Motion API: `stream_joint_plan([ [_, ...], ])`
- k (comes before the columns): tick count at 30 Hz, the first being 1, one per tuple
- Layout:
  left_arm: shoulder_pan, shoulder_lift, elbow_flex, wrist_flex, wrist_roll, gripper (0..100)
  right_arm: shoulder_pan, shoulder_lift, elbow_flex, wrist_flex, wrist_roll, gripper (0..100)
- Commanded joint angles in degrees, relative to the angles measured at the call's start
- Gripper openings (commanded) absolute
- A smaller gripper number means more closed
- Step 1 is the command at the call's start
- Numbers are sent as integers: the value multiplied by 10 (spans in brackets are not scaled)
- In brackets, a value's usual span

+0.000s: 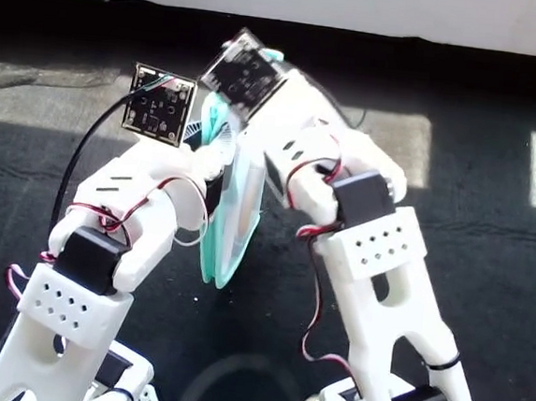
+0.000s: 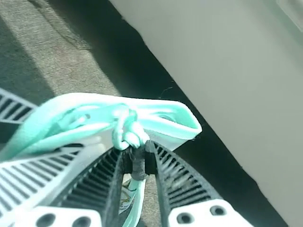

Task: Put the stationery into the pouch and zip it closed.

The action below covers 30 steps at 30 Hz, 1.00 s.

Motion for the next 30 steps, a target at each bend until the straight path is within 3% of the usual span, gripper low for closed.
stream_joint_plan([
  [1,15,-7,-11,37,-6,32,50,2,-31,-43,12,6],
  [8,15,-7,-11,42,-6,31,58,3,-31,-71,66,6],
  [14,12,-4,-11,38,-6,31,56,-9,-34,-44,57,6],
  [17,11,-4,-11,38,-6,31,36,-43,-36,41,-22,53],
  [21,11,-4,-10,38,-6,32,15,-80,-35,125,-212,200],
  [30,11,-3,-8,38,-7,33,-82,-92,-36,197,-302,216],
])
